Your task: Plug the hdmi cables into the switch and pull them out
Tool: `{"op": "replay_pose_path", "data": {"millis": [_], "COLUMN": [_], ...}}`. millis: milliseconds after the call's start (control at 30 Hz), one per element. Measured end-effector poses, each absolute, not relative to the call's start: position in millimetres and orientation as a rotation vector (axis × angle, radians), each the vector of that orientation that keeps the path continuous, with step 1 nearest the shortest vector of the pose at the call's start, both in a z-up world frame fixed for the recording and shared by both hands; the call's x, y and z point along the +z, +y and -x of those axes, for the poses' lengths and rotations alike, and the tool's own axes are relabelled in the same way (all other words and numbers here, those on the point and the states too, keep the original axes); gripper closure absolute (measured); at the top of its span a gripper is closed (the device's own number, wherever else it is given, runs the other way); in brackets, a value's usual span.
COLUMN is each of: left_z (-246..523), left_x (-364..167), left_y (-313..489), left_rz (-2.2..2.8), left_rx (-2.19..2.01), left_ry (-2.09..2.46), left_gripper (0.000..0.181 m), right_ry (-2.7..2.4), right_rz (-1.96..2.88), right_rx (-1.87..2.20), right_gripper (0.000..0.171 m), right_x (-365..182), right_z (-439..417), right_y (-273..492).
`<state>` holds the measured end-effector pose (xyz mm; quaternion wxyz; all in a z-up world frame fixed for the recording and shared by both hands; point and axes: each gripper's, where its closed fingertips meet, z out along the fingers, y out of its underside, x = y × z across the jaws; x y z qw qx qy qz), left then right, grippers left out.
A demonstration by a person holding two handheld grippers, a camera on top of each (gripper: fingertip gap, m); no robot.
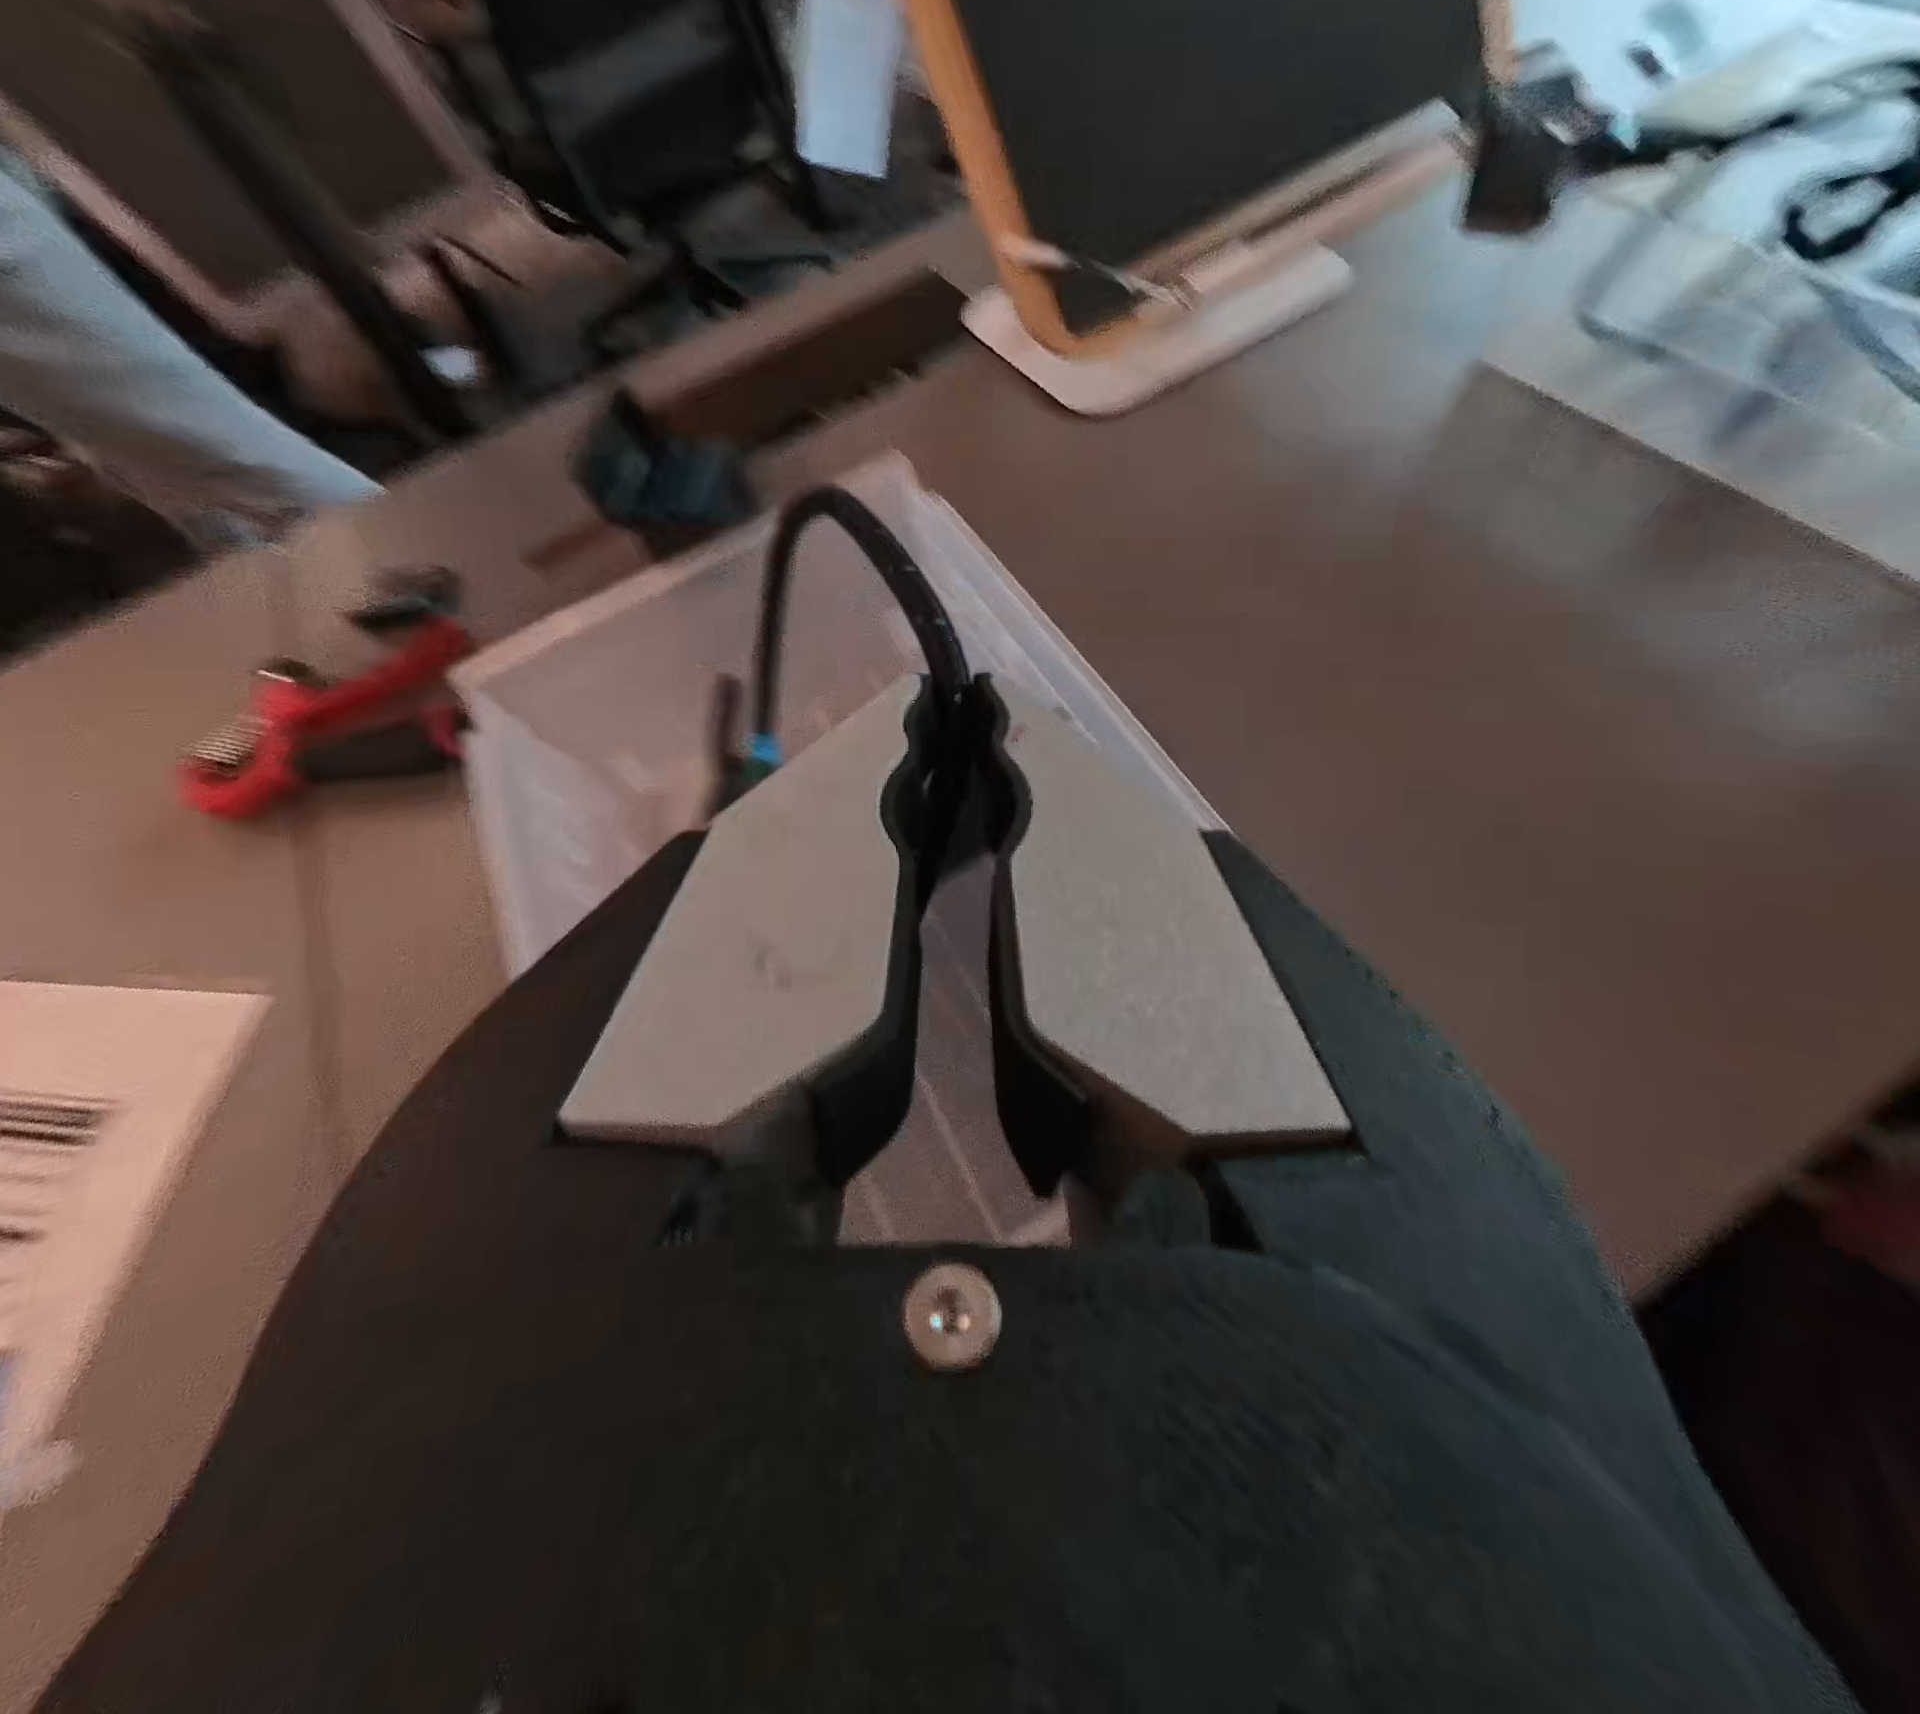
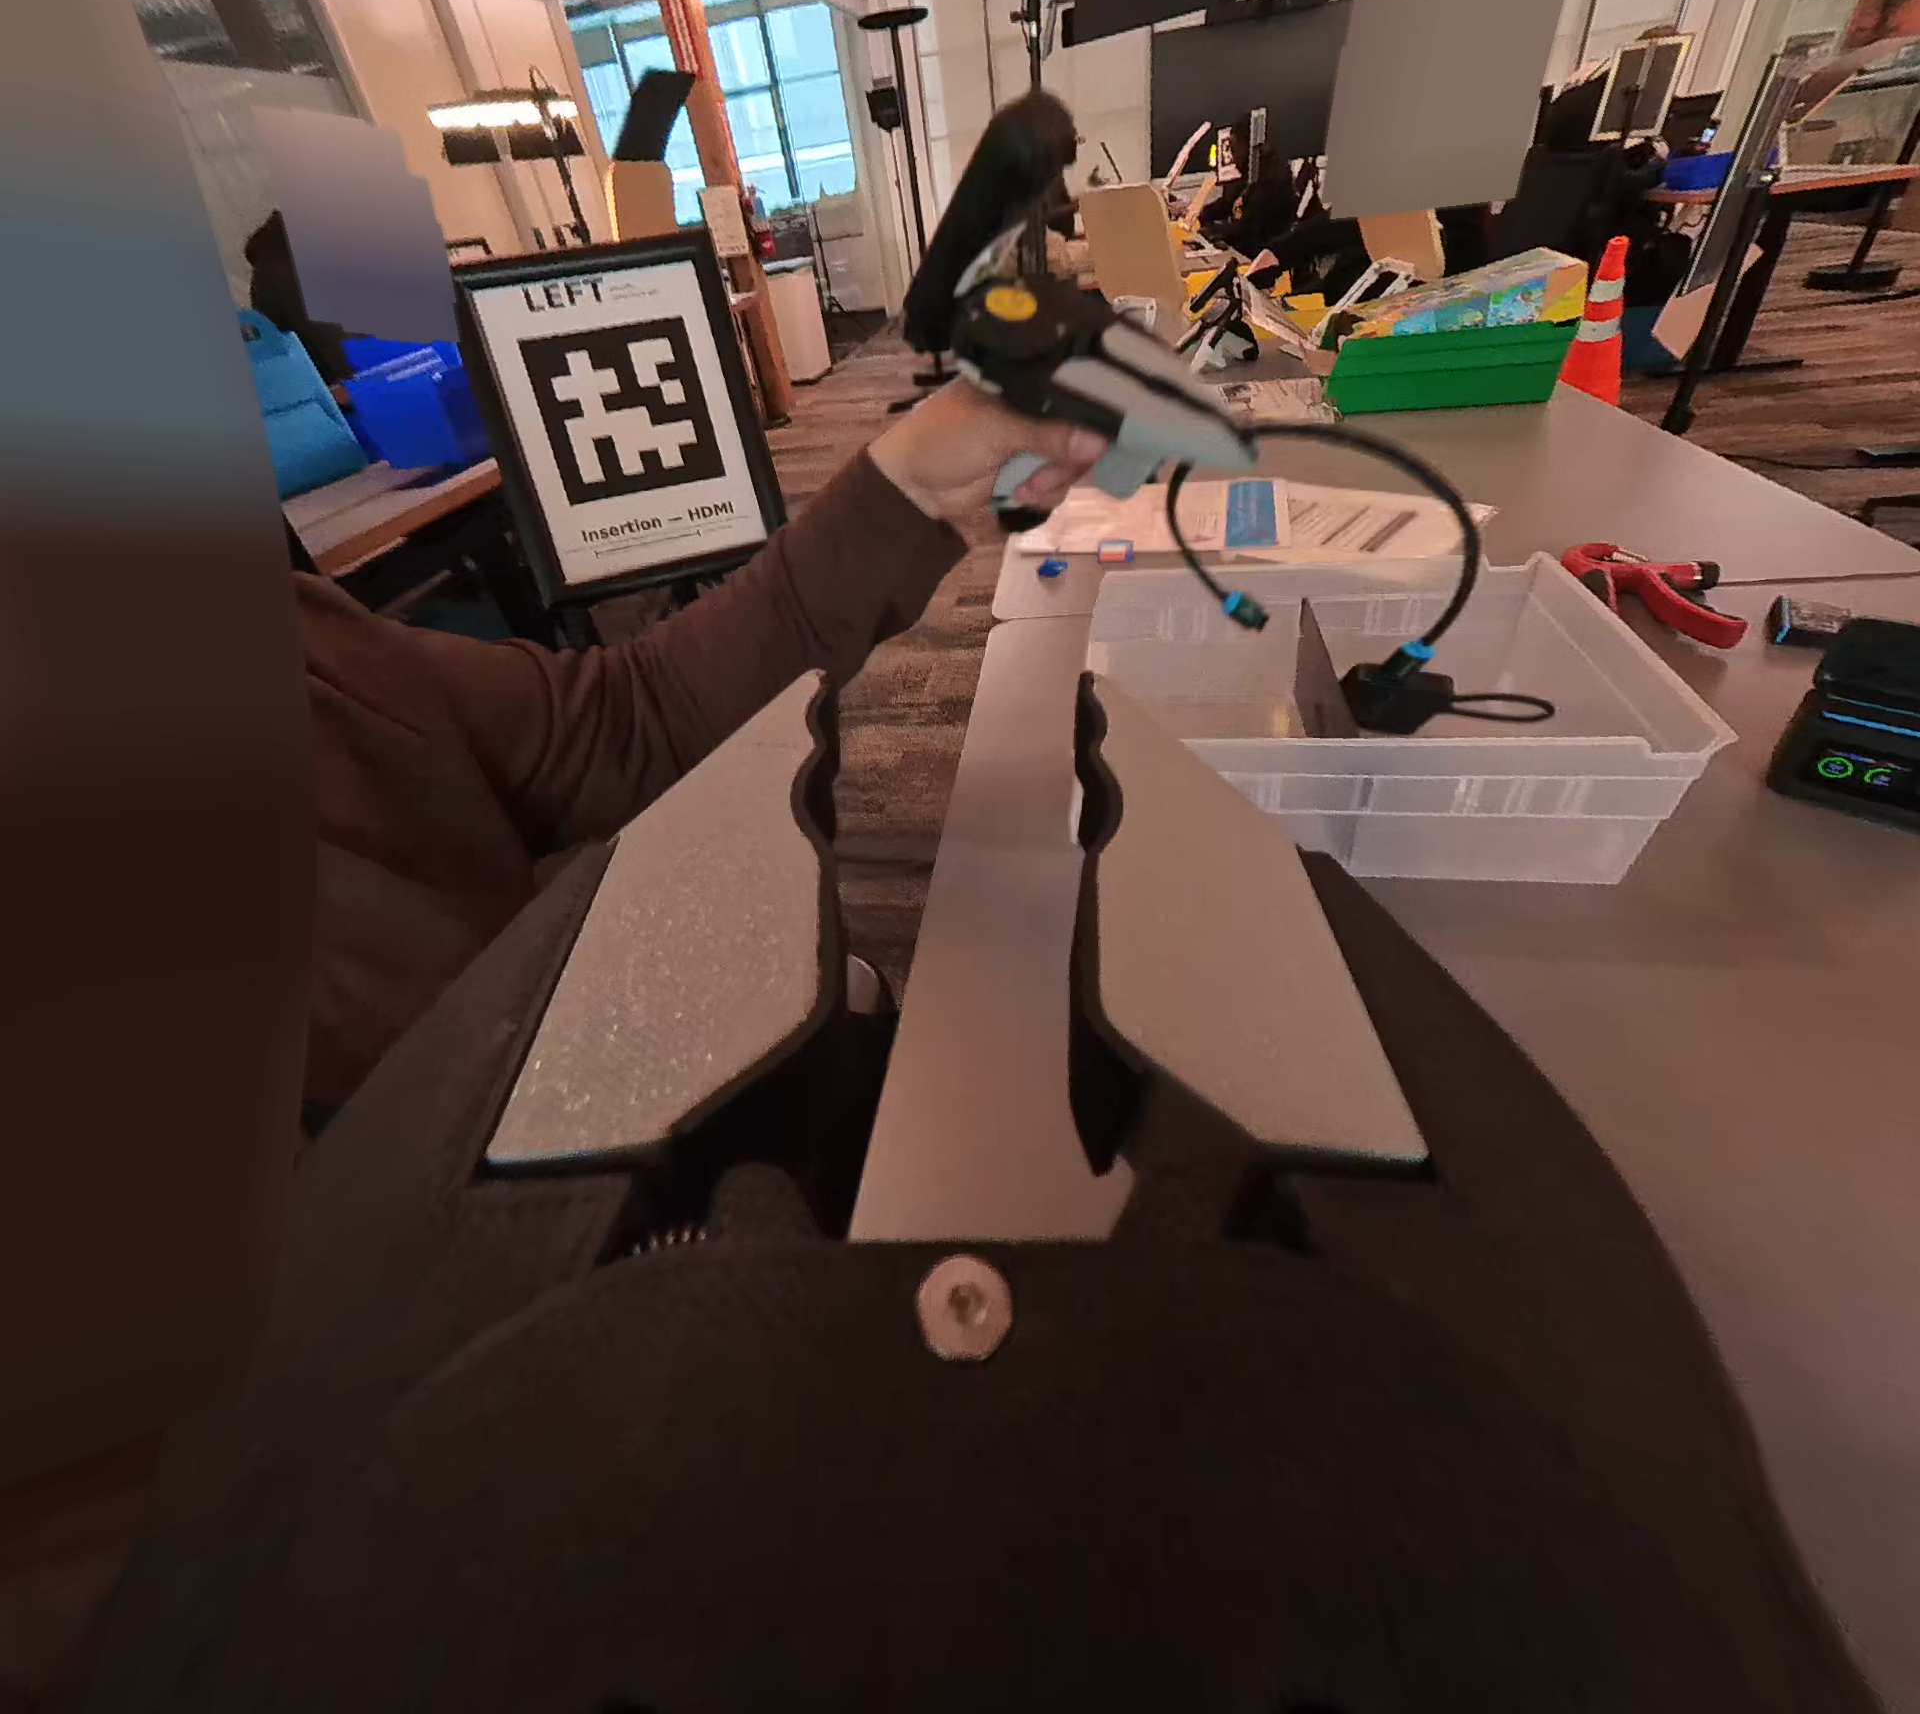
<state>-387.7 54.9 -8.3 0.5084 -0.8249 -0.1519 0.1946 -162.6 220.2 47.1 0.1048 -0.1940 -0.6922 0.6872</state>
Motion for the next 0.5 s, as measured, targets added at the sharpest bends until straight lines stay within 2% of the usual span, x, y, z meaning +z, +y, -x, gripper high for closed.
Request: {"op": "replay_pose_path", "data": {"millis": [133,233,500], "left_z": [408,390,332], "left_x": [77,129,216], "left_y": [69,87,125], "left_rz": [1.873,1.811,1.775], "left_rx": [0.618,0.692,0.808], "left_ry": [-0.346,-0.255,-0.019], "left_gripper": [0.177,0.177,0.177], "right_ry": [-2.089,-2.12,-2.114], "right_rz": [0.565,0.594,0.644], "right_rx": [2.051,1.91,1.817], "right_gripper": [0.12,0.116,0.116], "right_x": [44,31,16], "right_z": [152,157,171], "right_y": [211,213,220]}}
